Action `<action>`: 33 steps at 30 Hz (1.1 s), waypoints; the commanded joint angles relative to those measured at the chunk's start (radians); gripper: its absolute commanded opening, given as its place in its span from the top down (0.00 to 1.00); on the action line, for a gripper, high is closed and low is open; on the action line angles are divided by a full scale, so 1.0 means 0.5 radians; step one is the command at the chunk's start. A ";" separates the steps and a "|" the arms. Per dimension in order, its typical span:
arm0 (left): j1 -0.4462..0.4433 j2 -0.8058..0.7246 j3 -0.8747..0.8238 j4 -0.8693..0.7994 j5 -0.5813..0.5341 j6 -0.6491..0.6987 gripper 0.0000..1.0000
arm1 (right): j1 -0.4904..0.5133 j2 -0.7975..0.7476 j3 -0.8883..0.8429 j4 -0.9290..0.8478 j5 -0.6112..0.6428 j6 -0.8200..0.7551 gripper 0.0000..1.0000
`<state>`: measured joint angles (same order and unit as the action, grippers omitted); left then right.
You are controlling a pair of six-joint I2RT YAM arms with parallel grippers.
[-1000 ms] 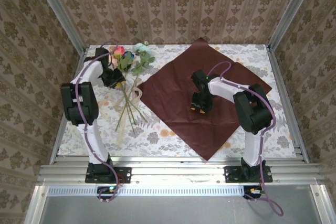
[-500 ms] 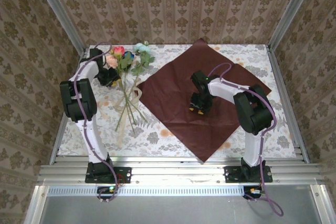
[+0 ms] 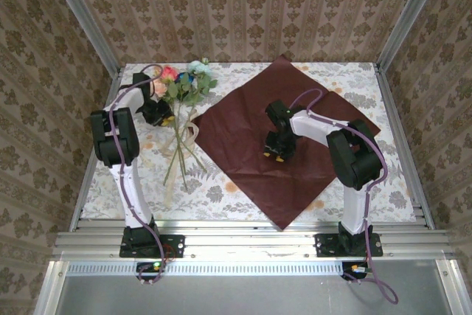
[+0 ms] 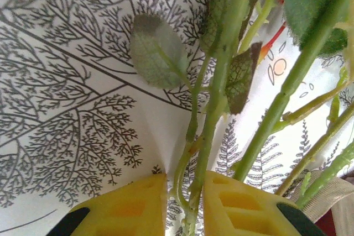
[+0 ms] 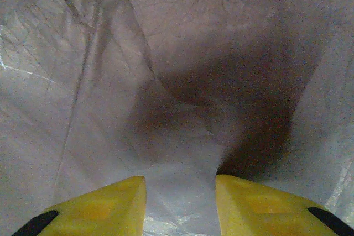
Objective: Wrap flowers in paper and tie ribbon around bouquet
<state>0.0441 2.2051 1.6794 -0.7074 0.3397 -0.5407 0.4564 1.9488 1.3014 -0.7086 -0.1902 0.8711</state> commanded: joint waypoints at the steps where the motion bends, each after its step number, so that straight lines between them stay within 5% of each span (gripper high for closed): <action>1: -0.033 -0.071 0.015 -0.037 -0.059 0.051 0.75 | 0.014 0.045 0.023 -0.092 -0.022 0.033 0.61; 8: -0.122 -0.328 0.036 -0.094 -0.294 0.110 0.71 | 0.014 0.033 0.039 -0.112 0.001 0.022 0.61; 19: -0.171 0.049 0.396 -0.178 -0.235 0.242 0.80 | 0.017 0.046 0.038 -0.114 -0.009 0.017 0.61; 33: -0.259 0.226 0.448 -0.303 -0.572 0.379 0.80 | 0.017 0.055 0.042 -0.105 -0.021 0.026 0.61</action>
<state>-0.0837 2.3089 1.9015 -0.8124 0.1074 -0.3874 0.4591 1.9499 1.3037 -0.7147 -0.1917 0.8707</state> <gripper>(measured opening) 0.200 0.391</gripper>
